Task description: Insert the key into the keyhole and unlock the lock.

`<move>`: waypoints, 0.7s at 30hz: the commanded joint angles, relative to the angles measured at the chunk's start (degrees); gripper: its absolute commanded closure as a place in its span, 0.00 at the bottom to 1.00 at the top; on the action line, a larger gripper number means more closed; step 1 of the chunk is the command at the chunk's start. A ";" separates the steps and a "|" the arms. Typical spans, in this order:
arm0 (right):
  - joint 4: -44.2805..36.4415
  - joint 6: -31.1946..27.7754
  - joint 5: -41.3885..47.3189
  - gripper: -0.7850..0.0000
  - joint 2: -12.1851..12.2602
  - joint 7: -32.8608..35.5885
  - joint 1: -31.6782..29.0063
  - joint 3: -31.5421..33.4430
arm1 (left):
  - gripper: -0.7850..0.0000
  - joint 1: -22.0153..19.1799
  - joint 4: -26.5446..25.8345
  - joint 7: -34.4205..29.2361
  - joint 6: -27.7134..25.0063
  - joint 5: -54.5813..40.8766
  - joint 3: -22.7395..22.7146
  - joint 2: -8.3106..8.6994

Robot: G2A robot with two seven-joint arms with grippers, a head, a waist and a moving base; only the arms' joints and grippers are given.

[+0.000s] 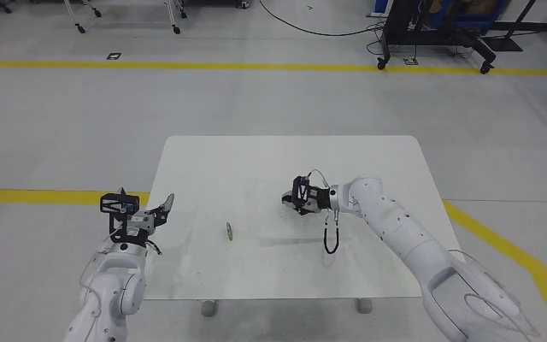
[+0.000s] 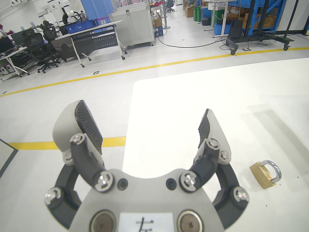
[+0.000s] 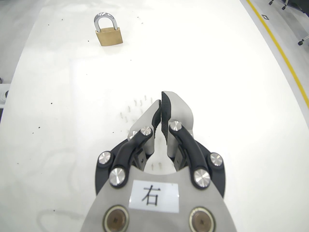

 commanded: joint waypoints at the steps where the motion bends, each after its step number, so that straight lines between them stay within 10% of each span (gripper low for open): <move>1: -0.02 0.00 0.03 1.00 -0.01 0.16 0.01 -0.02 | 0.00 0.00 0.00 0.00 0.00 0.00 0.00 0.00; 10: -4.25 6.21 -2.65 1.00 0.75 -2.71 -2.61 0.52 | 0.00 -0.78 -8.93 -8.00 -2.83 7.52 3.67 0.06; 21: -2.34 12.12 -8.25 1.00 1.94 -15.50 -4.49 0.61 | 0.00 -25.77 -3.52 -34.91 -11.86 16.07 24.64 -2.02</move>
